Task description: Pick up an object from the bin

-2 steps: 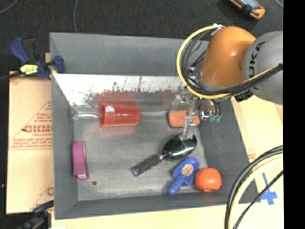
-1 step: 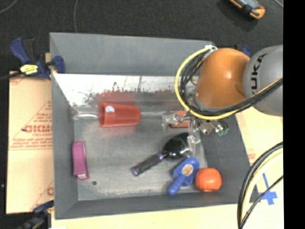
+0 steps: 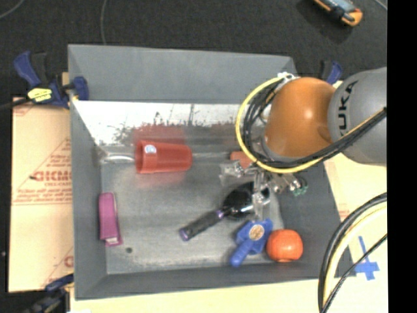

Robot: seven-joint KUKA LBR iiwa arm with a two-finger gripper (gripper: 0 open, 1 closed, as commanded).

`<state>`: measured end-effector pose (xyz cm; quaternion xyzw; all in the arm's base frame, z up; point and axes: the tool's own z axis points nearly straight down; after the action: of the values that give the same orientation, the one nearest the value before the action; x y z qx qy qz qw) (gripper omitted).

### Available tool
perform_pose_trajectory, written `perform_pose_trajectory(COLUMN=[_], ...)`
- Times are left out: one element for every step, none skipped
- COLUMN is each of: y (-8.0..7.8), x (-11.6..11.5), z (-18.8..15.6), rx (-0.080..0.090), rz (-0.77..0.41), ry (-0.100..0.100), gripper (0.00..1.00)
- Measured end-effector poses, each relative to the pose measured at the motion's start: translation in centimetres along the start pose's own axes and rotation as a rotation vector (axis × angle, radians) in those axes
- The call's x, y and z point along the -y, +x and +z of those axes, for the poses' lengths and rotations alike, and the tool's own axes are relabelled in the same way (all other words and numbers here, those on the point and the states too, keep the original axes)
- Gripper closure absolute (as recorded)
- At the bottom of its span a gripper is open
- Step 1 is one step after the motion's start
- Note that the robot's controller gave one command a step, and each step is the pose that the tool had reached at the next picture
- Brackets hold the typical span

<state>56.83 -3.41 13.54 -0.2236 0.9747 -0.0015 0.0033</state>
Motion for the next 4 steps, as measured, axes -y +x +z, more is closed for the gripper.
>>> perform_pose_trajectory(y=[-0.2,-0.5,-2.0,-2.0], x=[4.2,4.5,4.8,4.8], z=[0.6,6.4,6.4,6.3], rx=[0.004,0.008,0.017,0.018], rz=[-0.382,-0.339,-0.637,-0.637], ry=[0.003,0.005,0.016,0.015], gripper=[0.00,0.00,1.00,1.00])
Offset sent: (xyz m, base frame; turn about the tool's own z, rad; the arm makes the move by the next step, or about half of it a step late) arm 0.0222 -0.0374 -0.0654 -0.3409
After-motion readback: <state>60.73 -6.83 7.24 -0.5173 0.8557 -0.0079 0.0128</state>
